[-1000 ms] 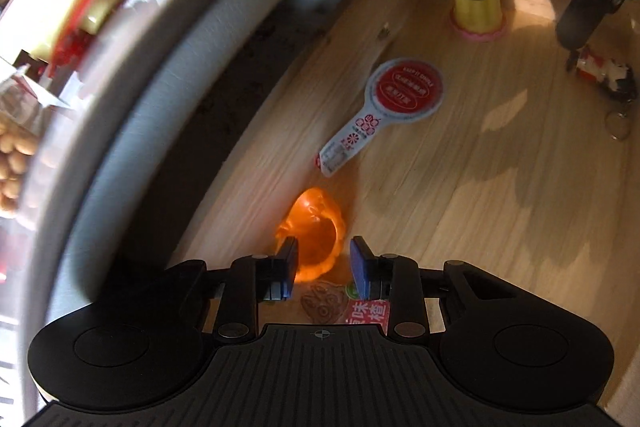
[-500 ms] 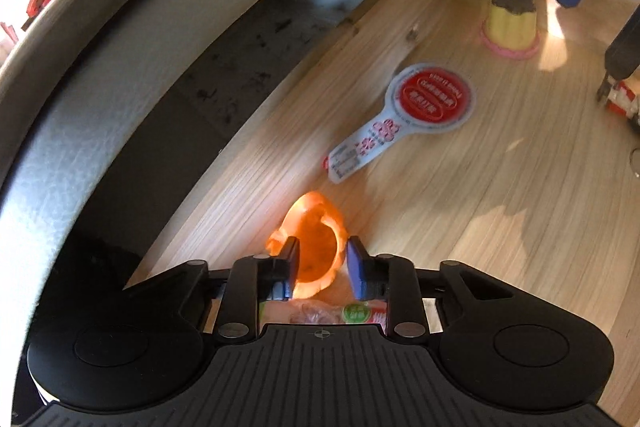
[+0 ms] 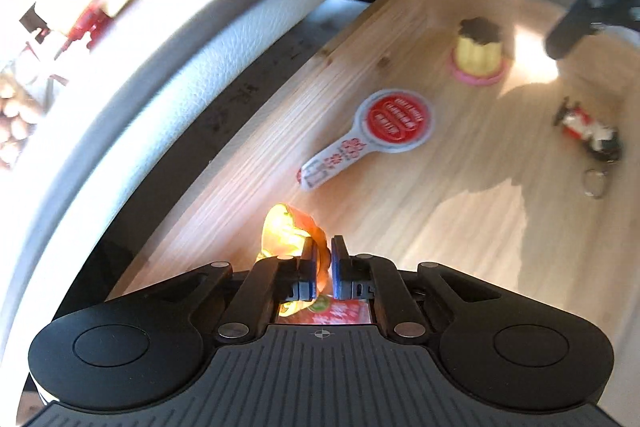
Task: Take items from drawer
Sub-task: 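Grasp the yellow pudding toy by its black flower top with the right gripper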
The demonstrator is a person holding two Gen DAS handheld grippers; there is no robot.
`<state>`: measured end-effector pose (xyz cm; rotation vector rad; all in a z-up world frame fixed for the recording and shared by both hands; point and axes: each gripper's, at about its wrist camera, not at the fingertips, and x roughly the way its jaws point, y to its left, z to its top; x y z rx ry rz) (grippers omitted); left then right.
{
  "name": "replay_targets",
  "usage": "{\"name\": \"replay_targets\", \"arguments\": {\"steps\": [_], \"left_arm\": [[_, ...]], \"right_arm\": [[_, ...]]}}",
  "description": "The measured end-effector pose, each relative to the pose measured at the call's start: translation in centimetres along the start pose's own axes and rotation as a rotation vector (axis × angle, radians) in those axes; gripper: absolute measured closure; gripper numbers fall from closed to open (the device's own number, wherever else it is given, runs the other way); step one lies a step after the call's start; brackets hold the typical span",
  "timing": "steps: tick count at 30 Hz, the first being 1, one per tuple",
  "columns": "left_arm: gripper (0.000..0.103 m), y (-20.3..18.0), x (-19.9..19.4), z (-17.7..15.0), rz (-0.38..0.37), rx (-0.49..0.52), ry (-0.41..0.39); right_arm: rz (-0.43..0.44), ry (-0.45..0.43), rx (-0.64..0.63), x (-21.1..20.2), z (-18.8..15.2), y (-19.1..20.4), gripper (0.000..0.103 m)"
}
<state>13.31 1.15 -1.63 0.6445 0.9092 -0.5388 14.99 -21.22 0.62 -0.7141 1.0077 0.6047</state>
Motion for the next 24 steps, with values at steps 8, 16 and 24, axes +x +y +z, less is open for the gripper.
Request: {"name": "replay_targets", "arguments": {"steps": [8, 16, 24], "left_arm": [[0.094, -1.0, -3.2, -0.4, -0.018, 0.02, -0.092], [0.094, -1.6, -3.2, -0.1, -0.034, 0.032, -0.115], [0.094, -2.2, -3.0, 0.9, -0.032, 0.045, -0.09]], "right_arm": [[-0.092, 0.106, -0.048, 3.2, 1.3, -1.3, 0.046], [-0.145, 0.195, -0.122, 7.2, 1.5, -1.0, 0.048], [-0.134, 0.201, -0.058, 8.1, 1.6, -1.3, 0.061]]}}
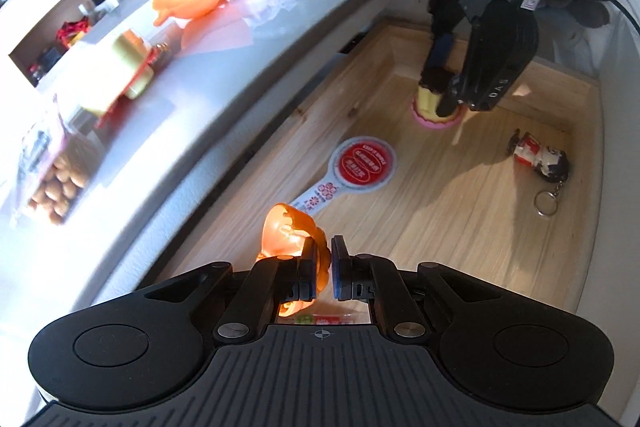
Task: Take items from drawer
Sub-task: 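Grasp the yellow pudding toy by its black flower top with the right gripper, then carry the pumpkin cup and pudding toy onto the countertop and open both grippers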
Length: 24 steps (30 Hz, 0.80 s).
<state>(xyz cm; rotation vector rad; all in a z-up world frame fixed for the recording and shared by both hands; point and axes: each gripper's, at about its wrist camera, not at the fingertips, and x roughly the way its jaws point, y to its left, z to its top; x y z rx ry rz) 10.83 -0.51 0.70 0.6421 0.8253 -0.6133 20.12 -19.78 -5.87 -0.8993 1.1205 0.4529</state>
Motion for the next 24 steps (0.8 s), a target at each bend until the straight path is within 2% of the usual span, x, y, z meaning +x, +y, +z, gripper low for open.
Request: {"name": "replay_targets", "arguments": {"steps": [2, 6, 11, 15, 19, 24], "left_arm": [[0.094, 0.2, -0.3, 0.4, 0.013, -0.019, 0.007], [0.094, 0.4, -1.7, 0.6, 0.028, -0.075, 0.012], [0.094, -0.5, -4.8, -0.1, 0.062, -0.073, 0.022], [0.094, -1.2, -7.8, -0.5, 0.055, -0.12, 0.018], [0.094, -1.8, -10.6, 0.3, 0.012, -0.21, -0.018], [0.094, -0.4, -15.4, 2.9, 0.047, -0.264, -0.102]], "right_arm": [[0.04, 0.002, 0.023, -0.7, -0.3, -0.2, 0.064], [0.08, -0.038, 0.049, -3.7, -1.1, 0.2, 0.064], [0.118, -0.14, 0.079, -8.5, -2.1, 0.4, 0.064], [0.156, -0.199, 0.107, -11.2, -2.2, 2.1, 0.064], [0.203, -0.248, 0.127, -13.5, -2.5, 4.0, 0.064], [0.221, -0.36, 0.128, -18.2, -1.9, 4.3, 0.064]]}}
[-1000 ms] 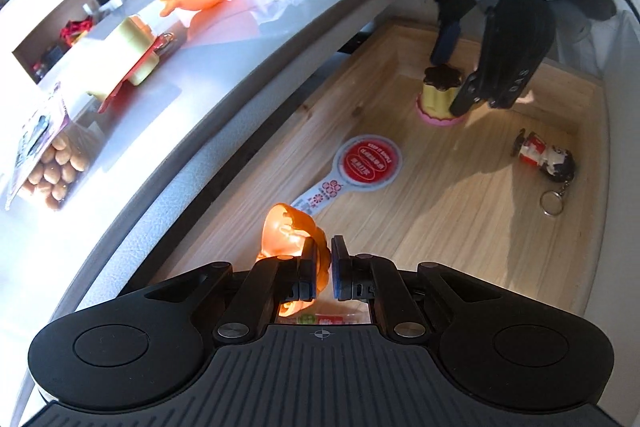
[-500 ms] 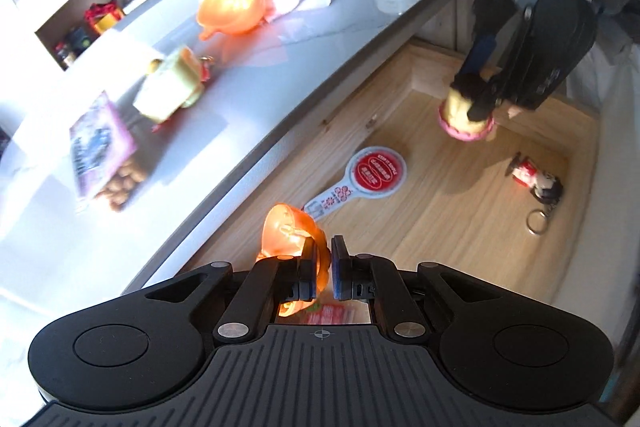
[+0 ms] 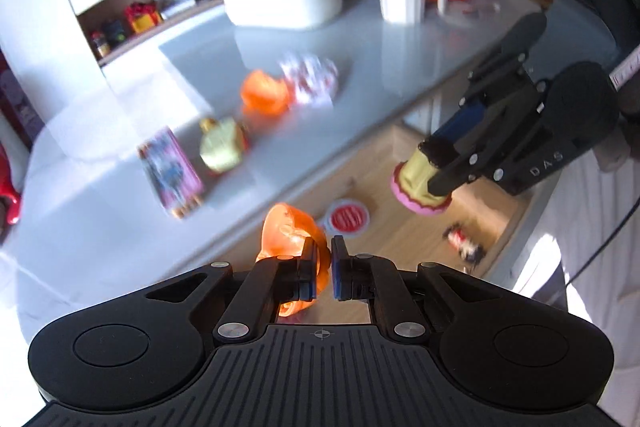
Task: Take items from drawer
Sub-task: 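Carry the pumpkin cup and pudding toy onto the countertop and open both grippers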
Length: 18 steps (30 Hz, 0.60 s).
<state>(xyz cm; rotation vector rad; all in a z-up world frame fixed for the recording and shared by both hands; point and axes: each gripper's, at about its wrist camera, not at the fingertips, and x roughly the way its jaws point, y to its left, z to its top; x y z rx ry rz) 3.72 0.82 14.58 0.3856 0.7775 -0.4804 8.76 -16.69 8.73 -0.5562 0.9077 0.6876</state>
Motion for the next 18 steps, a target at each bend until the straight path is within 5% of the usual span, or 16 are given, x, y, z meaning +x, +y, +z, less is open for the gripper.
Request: {"name": "replay_targets", "arguments": {"steps": [5, 10, 14, 18], "left_arm": [[0.094, 1.5, -2.1, 4.7, 0.101, 0.008, -0.099], [0.094, 4.3, -0.7, 9.1, 0.09, -0.141, -0.211], [0.094, 4.9, 6.1, 9.3, -0.033, -0.27, -0.151], [0.093, 4.2, 12.0, 8.7, -0.061, -0.29, -0.068]], "right_arm": [[-0.041, -0.151, -0.001, -4.9, 4.6, -1.1, 0.064], [-0.142, -0.253, 0.058, -6.7, 9.2, -4.4, 0.064], [-0.162, -0.19, 0.144, -2.4, 10.3, -7.6, 0.064], [-0.194, -0.085, 0.191, 3.3, 9.0, -9.8, 0.064]]}}
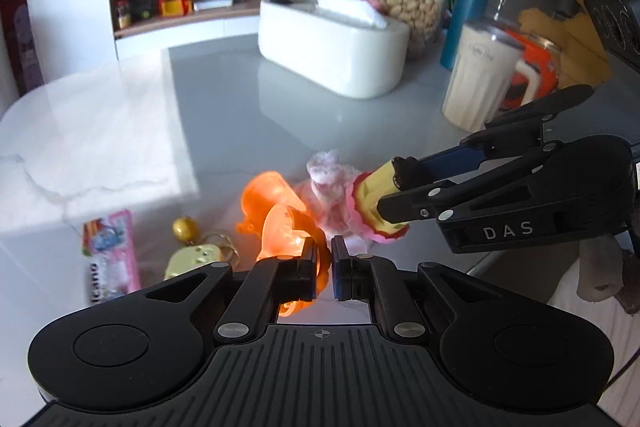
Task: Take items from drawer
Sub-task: 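Carry the pumpkin cup and pudding toy onto the countertop and open both grippers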
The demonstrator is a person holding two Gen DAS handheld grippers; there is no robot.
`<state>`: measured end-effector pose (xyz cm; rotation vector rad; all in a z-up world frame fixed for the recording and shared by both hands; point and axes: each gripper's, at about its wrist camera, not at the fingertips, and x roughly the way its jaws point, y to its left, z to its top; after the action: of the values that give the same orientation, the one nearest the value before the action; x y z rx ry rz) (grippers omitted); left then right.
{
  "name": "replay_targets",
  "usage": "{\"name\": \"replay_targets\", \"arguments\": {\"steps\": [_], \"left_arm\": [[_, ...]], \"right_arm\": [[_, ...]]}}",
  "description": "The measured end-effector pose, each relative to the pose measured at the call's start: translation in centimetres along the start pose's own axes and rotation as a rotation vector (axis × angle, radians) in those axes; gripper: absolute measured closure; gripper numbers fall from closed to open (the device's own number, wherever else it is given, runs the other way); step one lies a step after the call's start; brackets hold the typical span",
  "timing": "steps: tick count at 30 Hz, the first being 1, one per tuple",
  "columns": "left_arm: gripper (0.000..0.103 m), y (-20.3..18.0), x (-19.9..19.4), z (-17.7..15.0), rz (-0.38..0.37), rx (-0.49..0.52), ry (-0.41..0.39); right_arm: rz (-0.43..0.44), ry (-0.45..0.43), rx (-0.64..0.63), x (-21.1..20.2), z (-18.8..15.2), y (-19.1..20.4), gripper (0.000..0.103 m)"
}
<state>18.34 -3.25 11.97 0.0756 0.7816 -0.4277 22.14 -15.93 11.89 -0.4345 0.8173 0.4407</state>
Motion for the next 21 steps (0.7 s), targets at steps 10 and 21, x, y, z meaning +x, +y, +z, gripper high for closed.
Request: {"name": "replay_targets", "arguments": {"steps": [10, 21], "left_arm": [[0.088, 0.3, 2.6, 0.0, 0.061, -0.006, -0.001], [0.087, 0.4, -0.7, -0.6, 0.059, -0.028, -0.045]], "right_arm": [[-0.023, -0.011, 0.005, 2.0, -0.3, -0.6, 0.065], [-0.017, -0.032, 0.035, -0.6, -1.4, -0.3, 0.054]]}}
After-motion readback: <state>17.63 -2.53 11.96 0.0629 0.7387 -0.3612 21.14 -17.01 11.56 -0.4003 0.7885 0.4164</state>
